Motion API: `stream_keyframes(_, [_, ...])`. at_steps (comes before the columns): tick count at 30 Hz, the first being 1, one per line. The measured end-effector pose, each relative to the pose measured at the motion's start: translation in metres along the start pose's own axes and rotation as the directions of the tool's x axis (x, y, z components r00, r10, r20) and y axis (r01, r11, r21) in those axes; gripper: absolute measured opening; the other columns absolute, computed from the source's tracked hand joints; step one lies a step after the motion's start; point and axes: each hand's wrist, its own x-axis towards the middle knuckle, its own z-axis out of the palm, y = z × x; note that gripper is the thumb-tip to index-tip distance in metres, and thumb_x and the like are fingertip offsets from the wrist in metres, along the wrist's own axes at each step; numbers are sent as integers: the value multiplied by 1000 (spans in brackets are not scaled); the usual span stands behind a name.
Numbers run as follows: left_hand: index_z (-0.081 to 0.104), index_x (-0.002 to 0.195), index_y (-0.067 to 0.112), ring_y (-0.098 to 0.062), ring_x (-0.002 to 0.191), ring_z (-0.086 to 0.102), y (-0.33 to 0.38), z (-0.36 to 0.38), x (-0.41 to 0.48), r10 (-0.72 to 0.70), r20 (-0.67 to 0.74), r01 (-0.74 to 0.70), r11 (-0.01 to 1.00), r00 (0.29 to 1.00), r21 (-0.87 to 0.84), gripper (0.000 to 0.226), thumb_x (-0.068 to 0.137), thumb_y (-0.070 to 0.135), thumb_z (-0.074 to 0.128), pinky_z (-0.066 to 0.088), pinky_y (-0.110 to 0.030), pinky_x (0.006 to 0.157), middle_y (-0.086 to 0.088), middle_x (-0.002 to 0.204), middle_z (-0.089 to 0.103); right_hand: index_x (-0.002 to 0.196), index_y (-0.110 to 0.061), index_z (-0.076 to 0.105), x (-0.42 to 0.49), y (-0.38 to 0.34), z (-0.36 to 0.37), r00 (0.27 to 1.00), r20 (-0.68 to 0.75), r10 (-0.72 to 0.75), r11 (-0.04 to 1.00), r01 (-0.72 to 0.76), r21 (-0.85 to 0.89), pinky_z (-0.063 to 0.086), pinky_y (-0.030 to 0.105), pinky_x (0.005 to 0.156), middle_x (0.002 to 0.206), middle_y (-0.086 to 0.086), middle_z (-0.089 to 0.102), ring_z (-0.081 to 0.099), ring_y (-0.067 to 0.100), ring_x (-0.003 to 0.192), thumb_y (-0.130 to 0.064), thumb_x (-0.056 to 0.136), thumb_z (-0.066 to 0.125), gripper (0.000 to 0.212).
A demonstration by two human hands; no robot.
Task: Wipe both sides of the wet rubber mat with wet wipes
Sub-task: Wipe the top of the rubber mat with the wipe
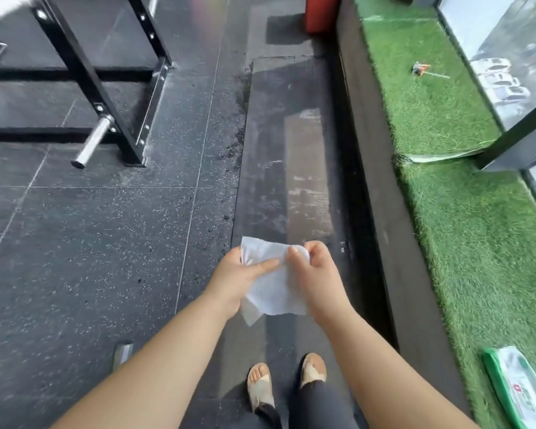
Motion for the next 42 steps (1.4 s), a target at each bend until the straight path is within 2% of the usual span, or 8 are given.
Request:
stream_keyframes(5, [58, 92, 7, -6, 47, 49, 33, -17, 44, -64, -45, 65, 998, 997, 8, 3, 90, 5, 60, 37, -15, 39, -4, 72, 58, 83, -17, 46, 42, -26, -15, 989, -144, 40, 996, -27, 88, 43, 27, 58, 77, -7, 50, 48, 9, 70, -38, 87, 53, 22])
stream_keyframes(15, [51, 94, 12, -11, 39, 47, 140, -26, 129, -65, -300, -7, 972, 952, -233, 21, 102, 27, 38, 40, -21, 40, -2, 65, 50, 75, -28, 49, 132, -128, -20, 997, -13, -80, 978, 81, 194, 47, 33, 49, 72, -6, 58, 58, 13, 61, -35, 88, 56, 16])
stream_keyframes(21, [64, 92, 19, -13, 44, 42, 189, -23, 182, -291, 307, 289, 956, 906, 52, 68, 70, 81, 44, 24, -18, 41, -3, 71, 61, 78, -30, 52, 179, -183, 12, 977, 117, -177, 939, 132, 318, 40, 35, 62, 81, 0, 54, 50, 16, 71, -40, 84, 57, 13])
stream_keyframes(25, [66, 79, 23, -12, 54, 52, 219, -25, 231, -263, 546, 334, 942, 795, -32, 39, 78, 60, 56, 35, -23, 52, 1, 70, 61, 75, -33, 53, 222, -209, 36, 983, -68, -170, 935, 183, 304, 41, 34, 65, 82, -1, 54, 50, 15, 73, -42, 85, 55, 14])
stream_keyframes(28, [64, 96, 17, -13, 69, 66, 253, -48, 276, -104, 408, 211, 951, 907, -226, 19, 89, 33, 56, 50, -28, 67, 0, 81, 71, 77, -33, 49, 251, -222, 57, 941, -291, -173, 950, 237, 202, 37, 22, 57, 73, -10, 50, 47, 1, 62, -35, 95, 48, 18])
stream_keyframes(31, [59, 81, 20, -6, 54, 57, 297, -78, 311, 122, 284, -178, 968, 951, 178, 26, 98, 35, 46, 48, -23, 55, 7, 62, 61, 83, -32, 43, 272, -236, 82, 874, -446, -192, 981, 167, -96, 31, 18, 55, 72, -14, 47, 44, -3, 61, -35, 95, 45, 13])
stream_keyframes(37, [55, 79, 9, -9, 43, 39, 355, -103, 371, 149, 538, -536, 484, 830, 692, 41, 96, 45, 44, 33, -15, 41, 1, 55, 47, 82, -33, 43, 281, -267, 113, 731, -632, -257, 966, 180, -185, 36, 3, 60, 77, -14, 54, 48, -15, 69, -28, 91, 56, 16])
stream_keyframes(42, [58, 97, 31, -7, 91, 59, 362, -95, 378, -1, 628, -542, 505, 778, 672, 33, 92, 57, 40, 45, -30, 81, 10, 98, 65, 86, -39, 50, 252, -291, 112, 915, -351, -200, 979, 199, -40, 50, 22, 65, 91, -9, 68, 64, 12, 75, -30, 81, 70, 22])
